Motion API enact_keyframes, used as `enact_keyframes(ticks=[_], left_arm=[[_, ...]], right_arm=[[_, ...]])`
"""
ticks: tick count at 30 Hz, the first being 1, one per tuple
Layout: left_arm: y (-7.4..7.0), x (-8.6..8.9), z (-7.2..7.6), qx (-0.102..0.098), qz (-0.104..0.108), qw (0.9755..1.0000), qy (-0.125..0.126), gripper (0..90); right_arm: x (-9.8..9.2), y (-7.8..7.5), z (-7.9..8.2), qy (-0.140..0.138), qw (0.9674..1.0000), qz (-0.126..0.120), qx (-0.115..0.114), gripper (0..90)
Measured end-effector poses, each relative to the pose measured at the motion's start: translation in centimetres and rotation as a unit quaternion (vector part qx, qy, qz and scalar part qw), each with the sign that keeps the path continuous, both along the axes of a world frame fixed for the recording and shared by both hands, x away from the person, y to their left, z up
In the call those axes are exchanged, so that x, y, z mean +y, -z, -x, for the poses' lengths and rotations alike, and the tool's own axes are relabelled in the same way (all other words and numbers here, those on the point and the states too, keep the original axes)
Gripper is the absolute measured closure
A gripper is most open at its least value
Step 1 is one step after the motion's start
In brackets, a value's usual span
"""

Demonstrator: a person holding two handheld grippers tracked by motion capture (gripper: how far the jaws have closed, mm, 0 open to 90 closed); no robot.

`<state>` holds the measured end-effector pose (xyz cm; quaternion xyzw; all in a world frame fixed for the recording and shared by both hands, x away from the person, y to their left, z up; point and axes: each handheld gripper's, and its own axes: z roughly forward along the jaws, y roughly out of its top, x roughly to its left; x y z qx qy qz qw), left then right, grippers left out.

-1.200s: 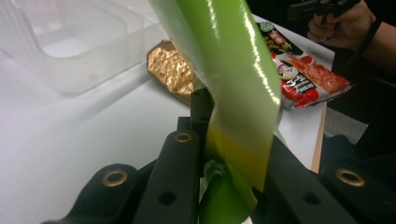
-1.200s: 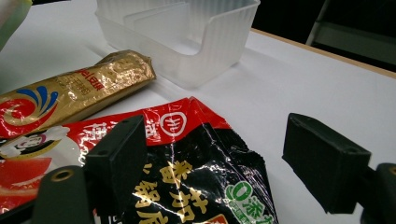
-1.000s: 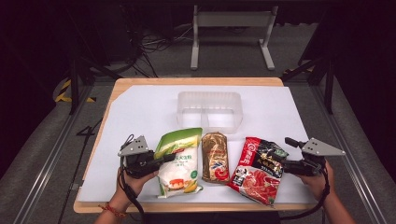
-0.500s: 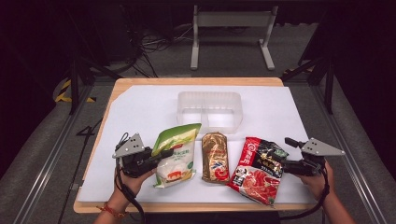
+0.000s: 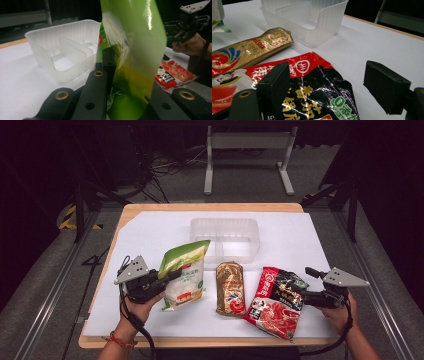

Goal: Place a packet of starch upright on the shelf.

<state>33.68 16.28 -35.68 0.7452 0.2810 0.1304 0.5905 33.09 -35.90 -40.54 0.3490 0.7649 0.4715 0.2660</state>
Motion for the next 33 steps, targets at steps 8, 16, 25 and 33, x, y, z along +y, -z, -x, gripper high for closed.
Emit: enact_keyframes(ticks=[8,16,25,33], left_arm=[[-1.0,-0.2,-0.8,-0.007,0.022,0.9996,-0.018,88.0],[-2.4,-1.5,-1.8,-0.021,0.025,0.9987,-0.04,88.0],[-3.6,-2.3,-3.0,-0.03,0.039,0.9975,-0.05,88.1],[-4.7,-3.4,-4.6,-0.033,0.05,0.9963,-0.062,88.2]], right_arm=[[0.0,0.0,0.0,0.001,1.0,0.001,0.001,21.8],[-0.1,0.0,0.1,0.001,1.0,0.001,0.0,22.0],[-0.1,0.0,0.0,-0.001,1.0,0.002,0.0,22.0],[-0.1,0.1,0.0,-0.002,1.0,0.001,0.0,22.0]])
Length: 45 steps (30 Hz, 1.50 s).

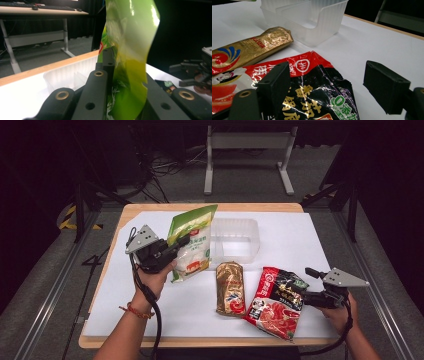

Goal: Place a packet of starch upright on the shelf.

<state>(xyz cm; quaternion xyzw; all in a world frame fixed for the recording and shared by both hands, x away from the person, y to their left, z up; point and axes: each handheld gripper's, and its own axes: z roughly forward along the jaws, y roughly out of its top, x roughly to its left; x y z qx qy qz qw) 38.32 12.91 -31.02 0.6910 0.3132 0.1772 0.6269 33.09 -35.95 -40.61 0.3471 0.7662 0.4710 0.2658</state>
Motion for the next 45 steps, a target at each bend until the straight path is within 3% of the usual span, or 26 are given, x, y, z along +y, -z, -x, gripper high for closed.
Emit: enact_keyframes(ticks=[10,23,33,43,45], left_arm=[[-0.9,-1.7,-2.5,-0.003,0.002,0.9996,-0.028,88.4],[0.0,-3.6,-5.7,0.022,0.012,0.9973,-0.07,88.5],[0.1,-4.9,-7.9,0.025,-0.003,0.9936,-0.111,88.5],[1.0,-5.7,-10.2,0.044,0.016,0.99,-0.133,88.5],[1.1,-6.2,-10.5,0.039,0.005,0.9893,-0.14,88.5]], right_arm=[[-0.1,0.0,0.0,0.002,1.0,-0.001,-0.001,21.8],[-0.1,0.0,0.0,0.001,1.0,0.0,0.001,21.9],[-0.2,0.1,0.1,0.002,1.0,-0.001,0.001,21.9],[-0.3,0.2,0.1,0.004,1.0,0.0,0.002,21.9],[-0.3,0.2,0.1,0.004,1.0,0.001,0.003,21.9]])
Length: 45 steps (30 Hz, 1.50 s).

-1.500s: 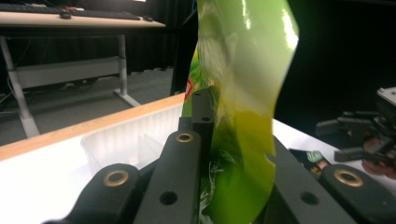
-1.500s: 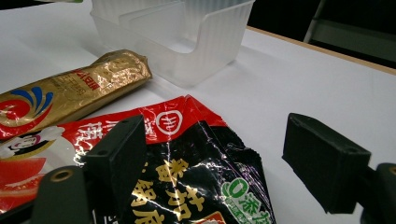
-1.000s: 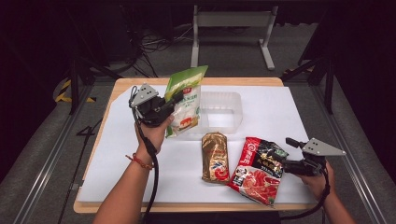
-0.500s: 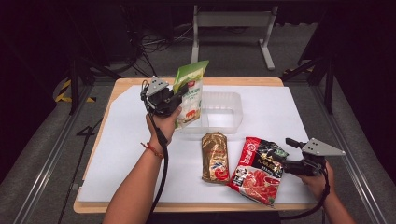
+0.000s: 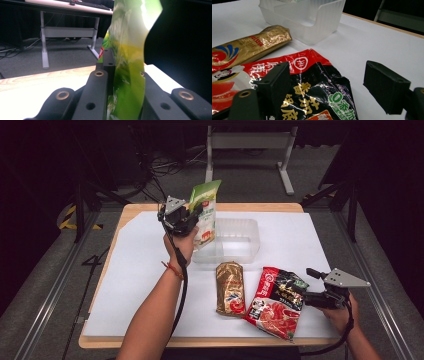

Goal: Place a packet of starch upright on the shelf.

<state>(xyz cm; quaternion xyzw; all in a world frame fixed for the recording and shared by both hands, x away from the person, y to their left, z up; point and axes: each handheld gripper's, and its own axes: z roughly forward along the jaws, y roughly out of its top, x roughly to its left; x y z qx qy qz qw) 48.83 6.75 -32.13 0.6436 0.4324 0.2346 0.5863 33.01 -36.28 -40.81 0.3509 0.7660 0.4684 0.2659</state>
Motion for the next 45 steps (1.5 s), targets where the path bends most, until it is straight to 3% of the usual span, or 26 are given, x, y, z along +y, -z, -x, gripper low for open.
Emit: enact_keyframes(ticks=[13,17,20,24,33,41,45], left_arm=[[0.6,-1.2,-2.2,-0.001,0.009,0.9994,-0.033,88.5],[1.3,-1.4,-2.6,0.004,0.013,0.9994,-0.033,88.5],[1.9,-1.2,-2.8,0.011,0.033,0.9991,-0.024,88.5],[2.4,-1.0,-2.7,0.009,0.04,0.9991,-0.009,88.4],[3.4,-0.5,-2.2,0.014,0.026,0.9994,0.018,87.7],[3.6,-0.1,-1.6,0.009,-0.019,0.9989,0.041,87.3],[4.1,0.5,-1.2,0.008,-0.02,0.9987,0.047,87.3]], right_arm=[[-0.1,0.0,0.1,0.0,1.0,0.001,0.0,21.9],[-0.2,0.0,0.1,0.001,1.0,0.002,0.001,21.9],[-0.2,0.1,0.1,0.001,1.0,0.002,0.001,21.9],[-0.1,0.1,0.1,0.0,1.0,0.002,0.001,22.0],[0.1,0.1,0.1,-0.002,1.0,0.007,0.001,22.0],[0.1,0.1,0.1,-0.002,1.0,0.008,0.001,22.0],[0.2,0.1,0.1,-0.003,1.0,0.008,0.002,22.0]])
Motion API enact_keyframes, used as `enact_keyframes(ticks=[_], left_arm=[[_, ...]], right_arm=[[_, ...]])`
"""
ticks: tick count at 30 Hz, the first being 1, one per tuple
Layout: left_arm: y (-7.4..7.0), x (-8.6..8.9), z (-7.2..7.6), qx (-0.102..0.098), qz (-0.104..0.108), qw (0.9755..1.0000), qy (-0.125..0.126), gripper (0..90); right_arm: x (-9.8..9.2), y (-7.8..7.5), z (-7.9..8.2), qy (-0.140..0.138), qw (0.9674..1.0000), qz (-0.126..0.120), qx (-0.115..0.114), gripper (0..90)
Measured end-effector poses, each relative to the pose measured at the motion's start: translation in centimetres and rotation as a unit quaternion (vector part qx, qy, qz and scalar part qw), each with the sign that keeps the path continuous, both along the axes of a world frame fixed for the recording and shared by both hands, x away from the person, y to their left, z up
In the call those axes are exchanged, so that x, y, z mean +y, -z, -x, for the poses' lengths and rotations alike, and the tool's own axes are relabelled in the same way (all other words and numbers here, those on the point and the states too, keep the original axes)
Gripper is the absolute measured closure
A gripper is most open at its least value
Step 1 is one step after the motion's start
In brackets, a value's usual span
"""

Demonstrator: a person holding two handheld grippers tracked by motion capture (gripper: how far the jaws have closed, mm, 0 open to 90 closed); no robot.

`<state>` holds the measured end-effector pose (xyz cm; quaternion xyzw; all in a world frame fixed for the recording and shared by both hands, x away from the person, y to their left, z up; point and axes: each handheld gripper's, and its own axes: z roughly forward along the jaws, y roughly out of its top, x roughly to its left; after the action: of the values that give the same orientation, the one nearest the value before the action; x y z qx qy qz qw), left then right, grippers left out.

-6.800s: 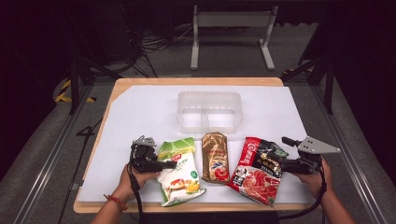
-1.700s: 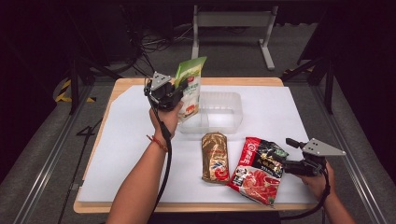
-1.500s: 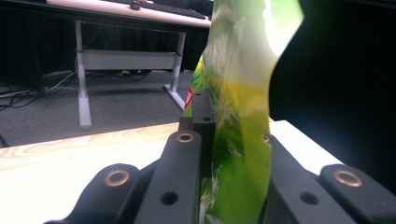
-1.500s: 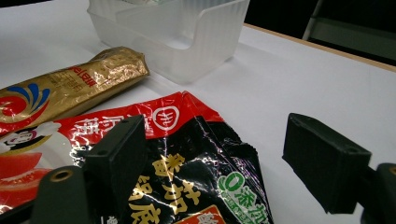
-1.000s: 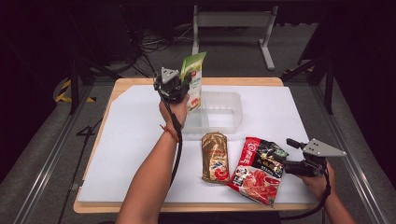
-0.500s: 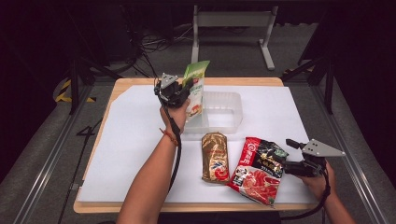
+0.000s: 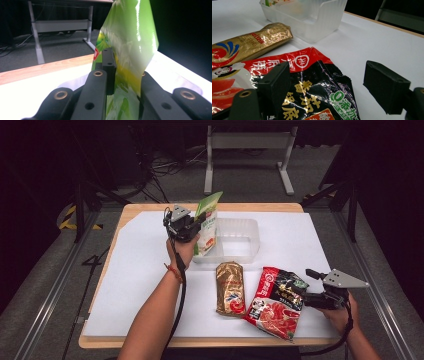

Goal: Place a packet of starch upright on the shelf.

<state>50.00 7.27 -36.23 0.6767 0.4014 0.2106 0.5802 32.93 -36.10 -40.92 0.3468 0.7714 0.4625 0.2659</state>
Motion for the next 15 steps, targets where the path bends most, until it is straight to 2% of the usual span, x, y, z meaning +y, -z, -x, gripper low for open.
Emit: enact_keyframes(ticks=[15], left_arm=[[0.8,1.6,1.1,-0.004,-0.016,0.9998,0.009,86.7]], right_arm=[[0.2,0.1,-0.1,-0.001,1.0,0.003,0.001,22.0]])
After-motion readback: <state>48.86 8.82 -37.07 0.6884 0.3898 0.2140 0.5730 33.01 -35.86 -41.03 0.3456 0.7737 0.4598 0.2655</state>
